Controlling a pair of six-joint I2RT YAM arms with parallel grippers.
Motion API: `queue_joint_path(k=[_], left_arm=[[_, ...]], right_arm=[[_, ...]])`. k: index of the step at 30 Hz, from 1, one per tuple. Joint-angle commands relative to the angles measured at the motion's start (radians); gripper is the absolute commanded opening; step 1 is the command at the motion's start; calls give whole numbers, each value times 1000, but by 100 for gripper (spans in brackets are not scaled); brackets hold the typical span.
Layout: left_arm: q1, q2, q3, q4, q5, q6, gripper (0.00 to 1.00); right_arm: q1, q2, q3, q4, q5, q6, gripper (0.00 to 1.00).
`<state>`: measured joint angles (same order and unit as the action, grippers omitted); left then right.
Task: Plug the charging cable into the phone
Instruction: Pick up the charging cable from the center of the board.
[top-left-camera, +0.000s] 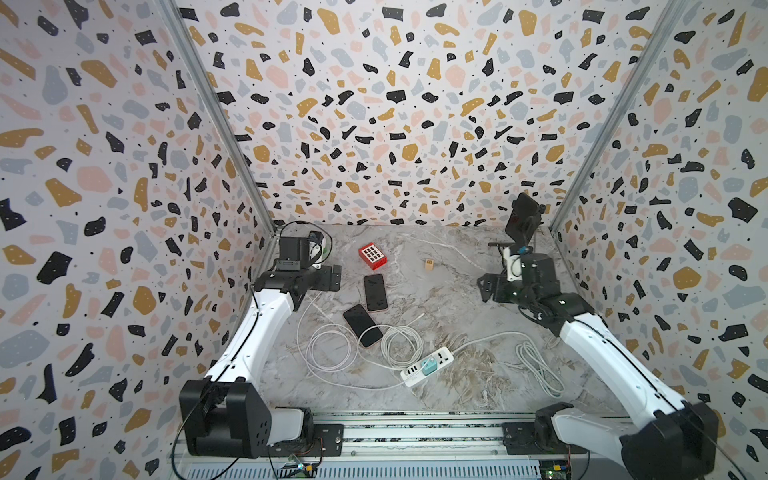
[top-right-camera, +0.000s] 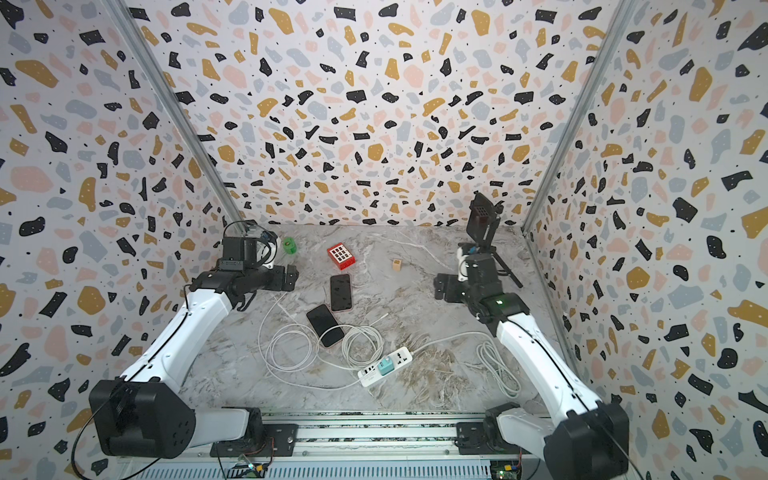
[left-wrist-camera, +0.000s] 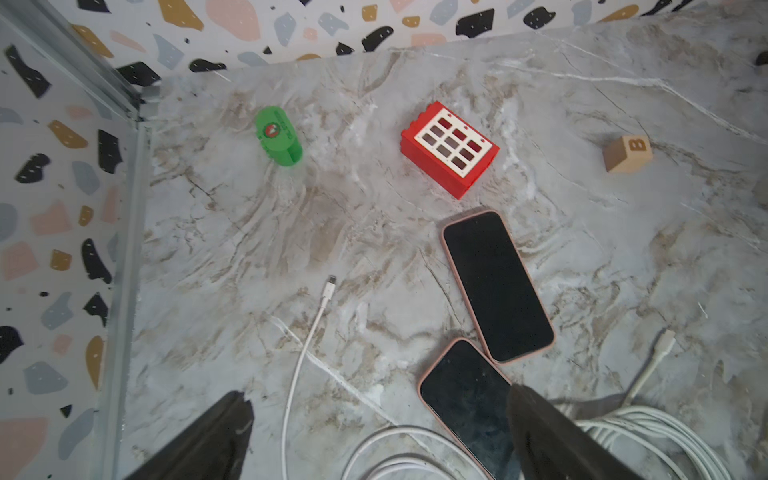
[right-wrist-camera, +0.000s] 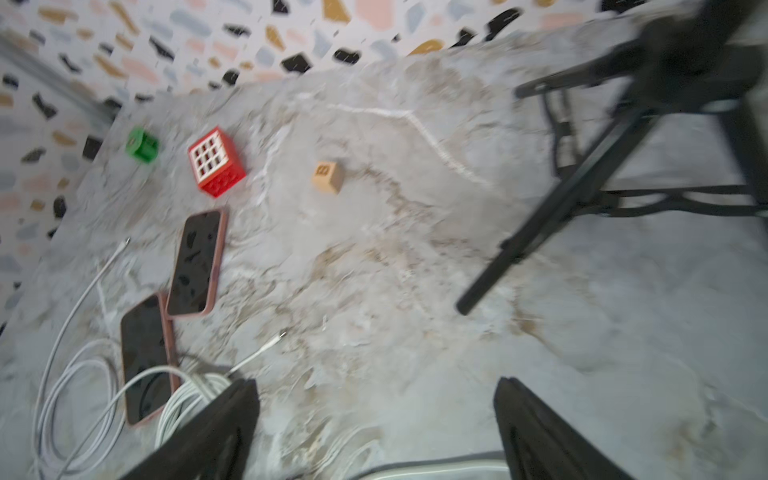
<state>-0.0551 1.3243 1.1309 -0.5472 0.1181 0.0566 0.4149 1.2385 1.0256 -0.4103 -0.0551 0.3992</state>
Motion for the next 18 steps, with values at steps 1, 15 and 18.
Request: queue_joint_path(k=[1,15,18], left_arm=[[5,-4,-17,-15,98,28,100],[4,14,-21,-24,129,40,100],[5,18,-22,-28,138,45,99]], right_arm=[[107,132,93,-102,79,68,90],[329,571,354,-228,288,556,73],[356,645,405,-249,274,612,72]])
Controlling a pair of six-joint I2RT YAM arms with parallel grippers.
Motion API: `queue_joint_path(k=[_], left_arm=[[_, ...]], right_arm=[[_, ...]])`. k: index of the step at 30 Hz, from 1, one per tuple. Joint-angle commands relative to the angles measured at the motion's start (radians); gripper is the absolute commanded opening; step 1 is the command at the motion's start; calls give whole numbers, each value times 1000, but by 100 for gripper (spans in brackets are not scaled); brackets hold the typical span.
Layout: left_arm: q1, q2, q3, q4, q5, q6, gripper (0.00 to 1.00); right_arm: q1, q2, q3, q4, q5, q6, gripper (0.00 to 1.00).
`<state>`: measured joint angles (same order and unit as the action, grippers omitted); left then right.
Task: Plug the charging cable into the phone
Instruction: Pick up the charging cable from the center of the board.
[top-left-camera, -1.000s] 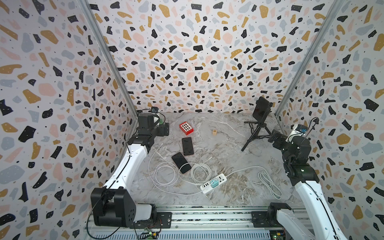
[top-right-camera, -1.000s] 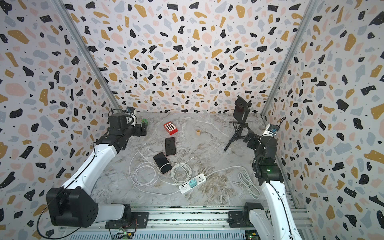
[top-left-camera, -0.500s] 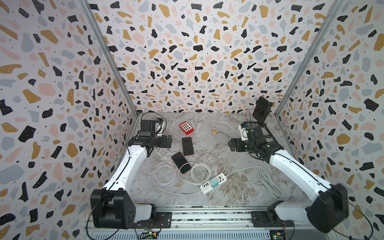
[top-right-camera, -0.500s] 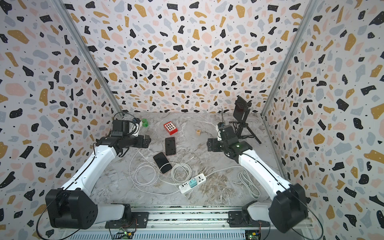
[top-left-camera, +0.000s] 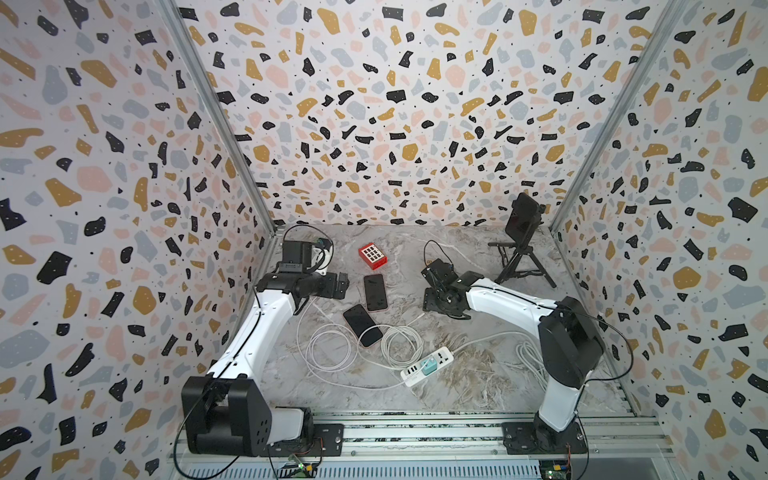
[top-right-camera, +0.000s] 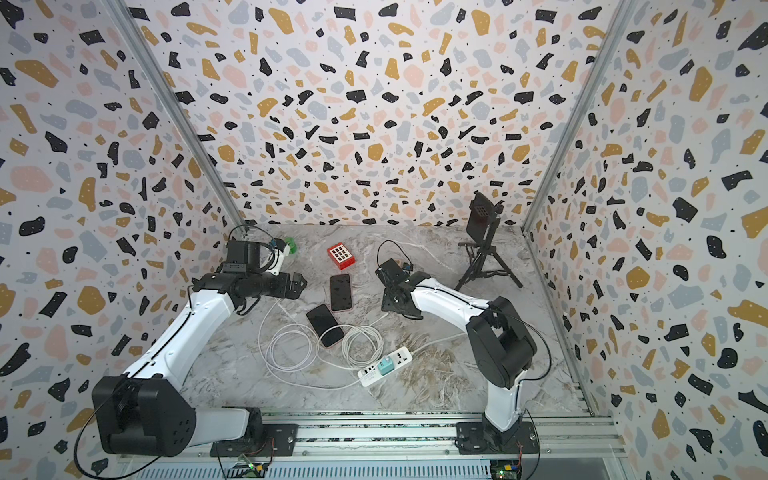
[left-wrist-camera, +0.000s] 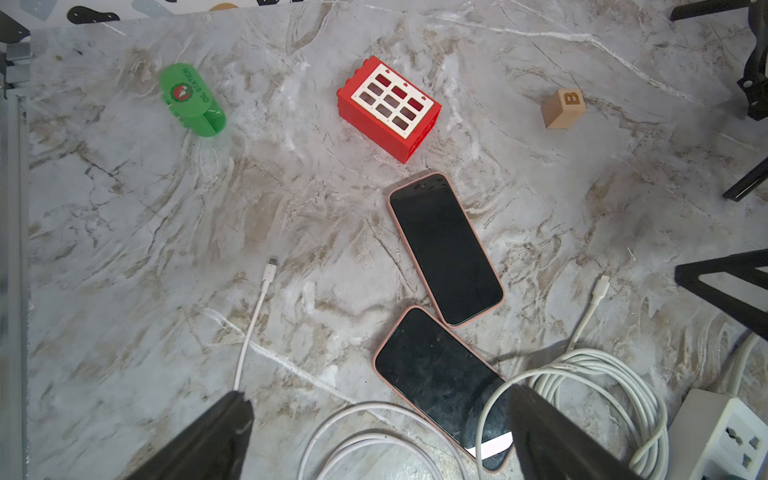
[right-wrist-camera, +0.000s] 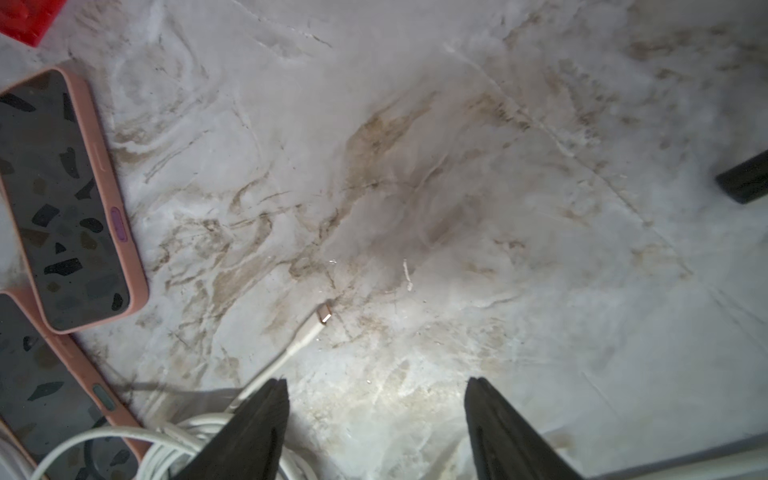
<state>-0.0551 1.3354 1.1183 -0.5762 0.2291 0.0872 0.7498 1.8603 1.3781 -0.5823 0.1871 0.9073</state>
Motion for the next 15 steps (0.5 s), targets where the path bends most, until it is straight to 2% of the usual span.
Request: queue_joint_path(k=[1,5,12,15], left_arm=[[5,8,-8,-1,28,17,99],[4,17,-5,-11,26,21,98],[5,40,-2,-18,35,19,97],[5,49,0,-22,38,17,97]], right_arm=[[30,40,72,-82,28,115,72],[49,107,146,-129,39,175,66],[59,195,194,-128,-67,227,65],[72,205,199,-129,-59,248,62]])
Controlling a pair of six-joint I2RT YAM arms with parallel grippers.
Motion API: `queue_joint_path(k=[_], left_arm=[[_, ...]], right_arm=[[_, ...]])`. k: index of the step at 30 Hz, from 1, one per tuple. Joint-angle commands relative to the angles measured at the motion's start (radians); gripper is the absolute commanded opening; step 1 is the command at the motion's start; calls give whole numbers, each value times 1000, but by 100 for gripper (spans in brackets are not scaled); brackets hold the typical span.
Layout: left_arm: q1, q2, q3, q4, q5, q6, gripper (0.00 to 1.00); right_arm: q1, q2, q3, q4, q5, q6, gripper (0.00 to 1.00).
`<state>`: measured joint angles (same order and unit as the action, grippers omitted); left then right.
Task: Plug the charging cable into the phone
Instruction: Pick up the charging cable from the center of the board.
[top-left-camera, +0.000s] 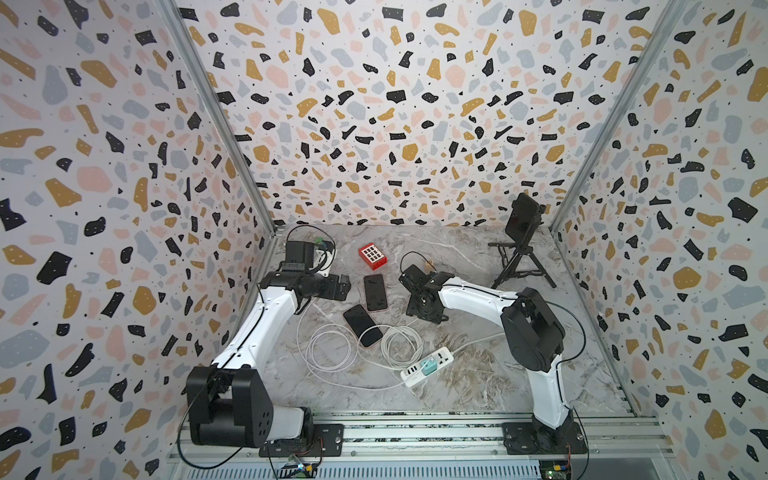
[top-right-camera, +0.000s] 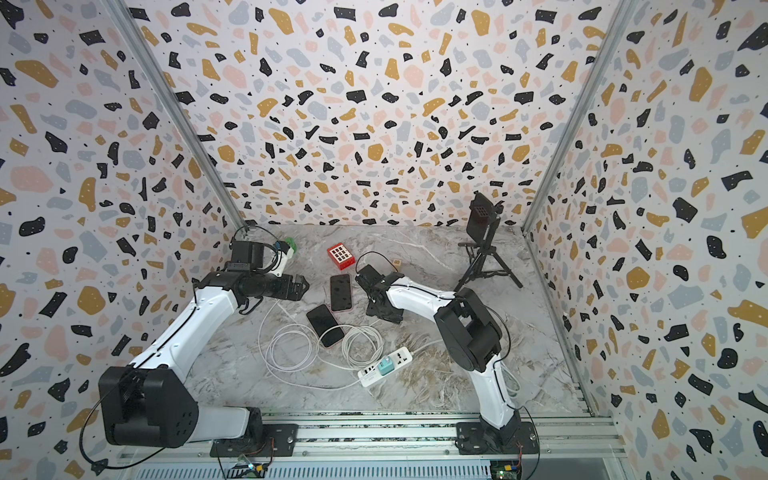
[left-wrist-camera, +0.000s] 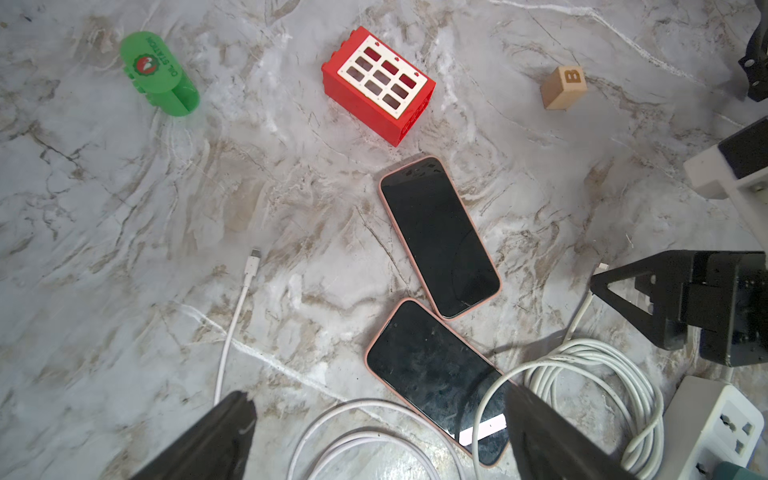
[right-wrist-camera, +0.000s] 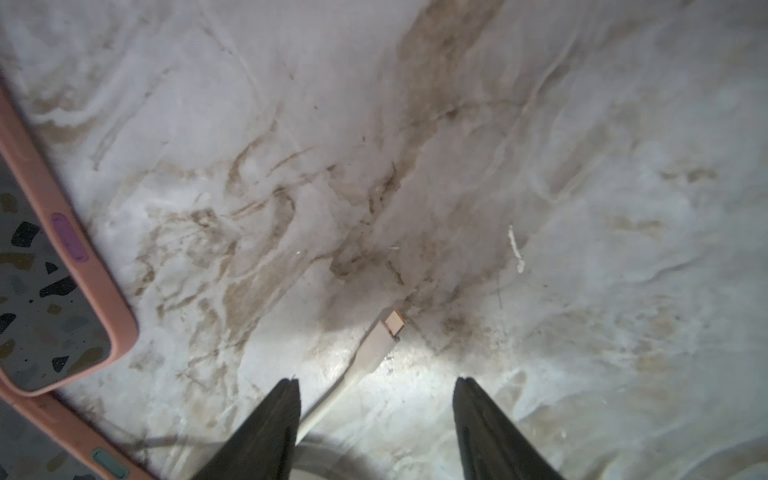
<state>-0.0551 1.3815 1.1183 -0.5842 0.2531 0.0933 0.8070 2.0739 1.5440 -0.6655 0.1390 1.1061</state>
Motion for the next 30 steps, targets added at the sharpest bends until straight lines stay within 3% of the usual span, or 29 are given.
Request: queue_joint_path(k=[1,5,10,17,22,30], left_arm=[[5,3,0,-14,14,11,97],[5,7,2,-16,11,10,97],[4,9,3,-18,1,12,96],[5,21,2,-17,3,12,95],[5,27,3,-21,23,15,94],[5,27,4,-30,198,17,94]], right_arm=[[15,-3,34,-46,-11,53,59],[14,39,33,-53,31,55,51],[15,83,33,-50,98,52,47],[15,118,37,-20,97,83,24],[15,103,41,18,106,86,14],[13,-21,34,133,137,-2,7]])
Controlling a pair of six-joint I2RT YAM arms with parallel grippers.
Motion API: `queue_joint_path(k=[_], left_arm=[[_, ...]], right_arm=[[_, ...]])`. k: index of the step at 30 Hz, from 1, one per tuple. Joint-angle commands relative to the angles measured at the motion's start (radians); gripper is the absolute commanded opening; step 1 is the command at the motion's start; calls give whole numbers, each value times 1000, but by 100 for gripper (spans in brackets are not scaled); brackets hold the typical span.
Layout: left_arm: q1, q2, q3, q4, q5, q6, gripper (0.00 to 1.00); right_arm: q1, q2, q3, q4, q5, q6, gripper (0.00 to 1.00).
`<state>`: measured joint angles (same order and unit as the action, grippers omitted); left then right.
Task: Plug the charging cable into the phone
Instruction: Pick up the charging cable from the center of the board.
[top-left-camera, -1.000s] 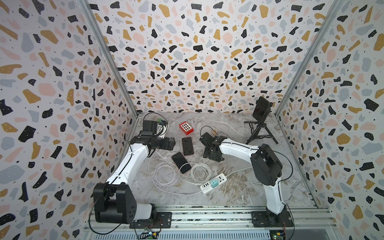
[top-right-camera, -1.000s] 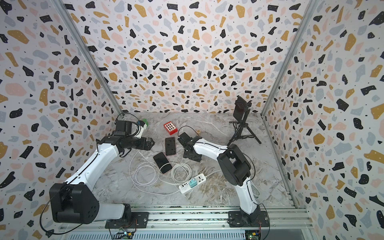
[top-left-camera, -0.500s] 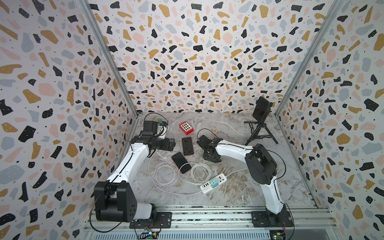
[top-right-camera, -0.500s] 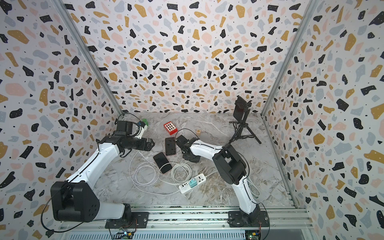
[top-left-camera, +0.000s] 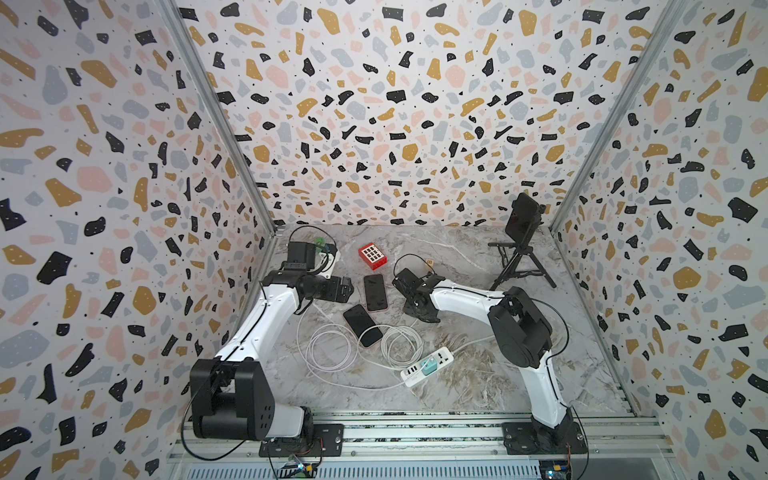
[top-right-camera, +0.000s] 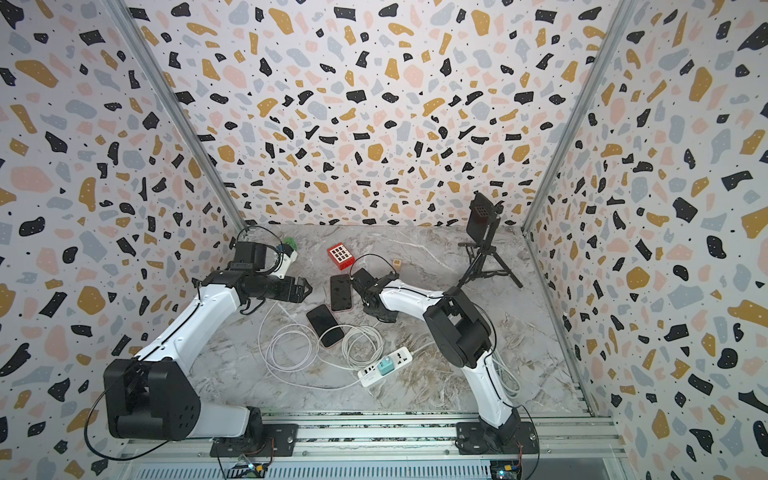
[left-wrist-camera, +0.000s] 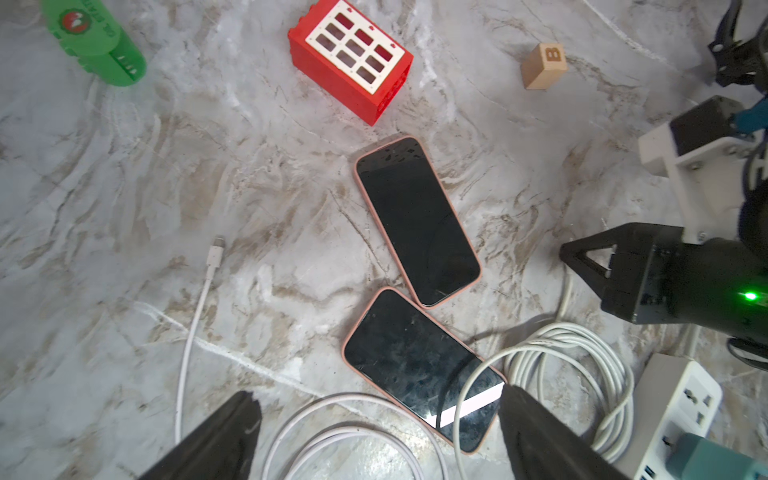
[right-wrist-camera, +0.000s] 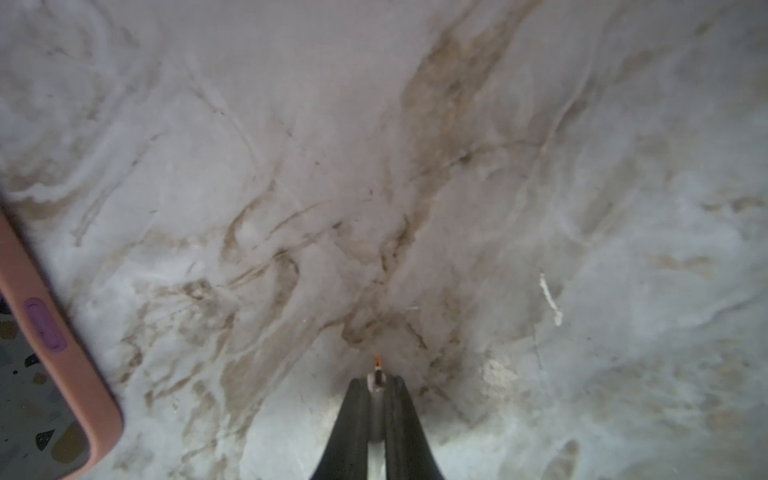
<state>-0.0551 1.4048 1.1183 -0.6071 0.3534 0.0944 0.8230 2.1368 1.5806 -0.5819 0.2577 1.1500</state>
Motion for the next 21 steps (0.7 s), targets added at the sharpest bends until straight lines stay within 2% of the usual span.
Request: queue_joint_path(k=[1,9,16,21], left_arm=[[5,4,4,-8,118,15,94],[3,9,-2,-6,323,15,94],[4,14,-22,18,525,21,92],[4,22,-19,16,576,26,91]], right_arm=[[-4,-100,-3,65,15,-59,7],[-9,-204,-59,222,-79,-175,10],[-21,-267,-183,506,-310,-346,12],[-44,-317,-221,571,-401,-434,12]])
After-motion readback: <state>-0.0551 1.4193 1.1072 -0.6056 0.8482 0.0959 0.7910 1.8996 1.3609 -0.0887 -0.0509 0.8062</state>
